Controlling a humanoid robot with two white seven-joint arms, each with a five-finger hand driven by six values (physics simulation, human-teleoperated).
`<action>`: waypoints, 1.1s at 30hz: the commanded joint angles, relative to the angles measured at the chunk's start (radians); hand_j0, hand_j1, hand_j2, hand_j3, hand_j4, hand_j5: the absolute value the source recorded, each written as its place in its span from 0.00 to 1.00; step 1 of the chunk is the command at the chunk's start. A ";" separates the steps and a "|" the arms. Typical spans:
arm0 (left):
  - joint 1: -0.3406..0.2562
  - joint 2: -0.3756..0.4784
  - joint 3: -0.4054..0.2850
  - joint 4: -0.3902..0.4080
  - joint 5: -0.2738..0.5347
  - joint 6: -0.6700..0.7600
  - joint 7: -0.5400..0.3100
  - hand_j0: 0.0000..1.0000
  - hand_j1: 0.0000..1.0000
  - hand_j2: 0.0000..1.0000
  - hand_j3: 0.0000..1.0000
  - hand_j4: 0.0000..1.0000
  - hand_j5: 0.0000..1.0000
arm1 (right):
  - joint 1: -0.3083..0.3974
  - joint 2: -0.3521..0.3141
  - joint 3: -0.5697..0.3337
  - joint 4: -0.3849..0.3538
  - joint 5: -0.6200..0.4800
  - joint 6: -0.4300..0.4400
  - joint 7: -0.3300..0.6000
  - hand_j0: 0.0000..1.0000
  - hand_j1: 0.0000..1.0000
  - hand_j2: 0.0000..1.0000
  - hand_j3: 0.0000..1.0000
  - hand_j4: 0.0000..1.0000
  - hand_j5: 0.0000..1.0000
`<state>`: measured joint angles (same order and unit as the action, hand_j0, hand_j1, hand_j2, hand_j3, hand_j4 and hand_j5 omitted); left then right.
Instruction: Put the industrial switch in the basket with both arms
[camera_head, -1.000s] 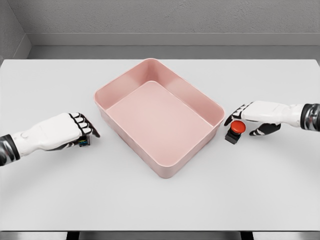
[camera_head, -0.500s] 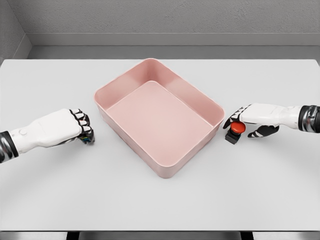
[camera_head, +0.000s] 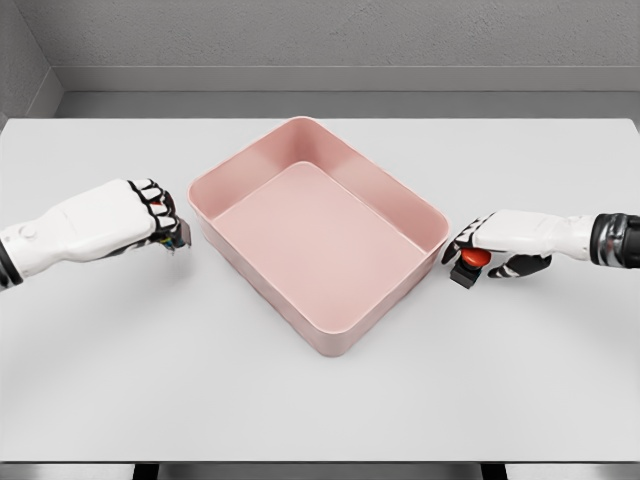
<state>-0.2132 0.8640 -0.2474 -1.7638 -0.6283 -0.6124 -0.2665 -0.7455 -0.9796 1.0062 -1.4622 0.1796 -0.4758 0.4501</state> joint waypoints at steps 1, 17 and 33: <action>0.000 0.010 0.000 0.000 0.015 0.002 0.001 0.40 0.40 0.40 0.40 0.40 0.40 | 0.000 -0.001 0.002 -0.001 -0.005 0.002 -0.001 0.72 0.72 0.72 0.72 0.72 0.72; -0.063 -0.003 -0.010 0.000 0.015 0.002 0.001 0.40 0.40 0.40 0.40 0.40 0.40 | -0.002 -0.001 0.012 -0.020 -0.005 0.000 0.001 0.66 0.66 0.66 0.66 0.66 0.66; -0.095 -0.077 -0.019 0.000 0.002 0.002 0.000 0.40 0.40 0.40 0.40 0.40 0.40 | -0.003 -0.008 0.006 -0.018 -0.005 -0.010 0.019 0.50 0.50 0.50 0.50 0.50 0.50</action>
<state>-0.3099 0.7963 -0.2671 -1.7638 -0.6283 -0.6128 -0.2681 -0.7486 -0.9855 1.0146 -1.4810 0.1759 -0.4848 0.4666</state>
